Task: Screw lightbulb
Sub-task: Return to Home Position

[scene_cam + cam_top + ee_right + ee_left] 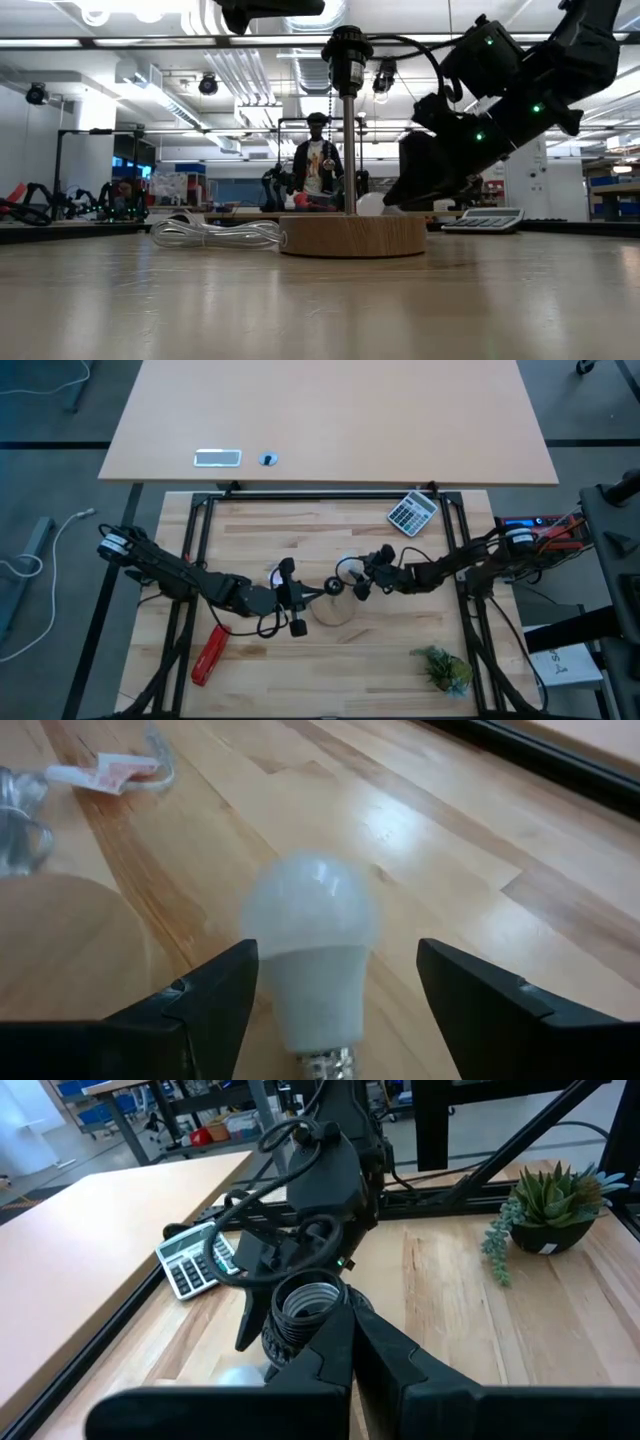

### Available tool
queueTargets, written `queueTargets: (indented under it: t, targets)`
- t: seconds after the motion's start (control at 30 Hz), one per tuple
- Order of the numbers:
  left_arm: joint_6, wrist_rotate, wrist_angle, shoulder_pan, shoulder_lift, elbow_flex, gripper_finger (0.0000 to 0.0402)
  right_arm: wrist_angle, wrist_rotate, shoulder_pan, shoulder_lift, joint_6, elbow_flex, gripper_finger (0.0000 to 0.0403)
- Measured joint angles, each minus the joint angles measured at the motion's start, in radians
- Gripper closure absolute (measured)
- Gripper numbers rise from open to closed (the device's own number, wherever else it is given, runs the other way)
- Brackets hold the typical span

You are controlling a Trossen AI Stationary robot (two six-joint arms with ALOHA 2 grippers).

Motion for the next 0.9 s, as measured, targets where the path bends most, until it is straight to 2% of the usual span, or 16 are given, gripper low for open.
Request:
queueTargets:
  t: [0.4,0.9]
  targets:
    - [-0.005,0.0,-0.002,0.0,0.0,0.0,0.0402,-0.098,-0.019,0.001,-0.122,-0.009,0.033,0.0125]
    - [-0.004,-0.01,-0.002,0.0,0.0,0.0,0.0401,-0.148,-0.107,0.037,-0.403,-0.055,0.035,0.0142]
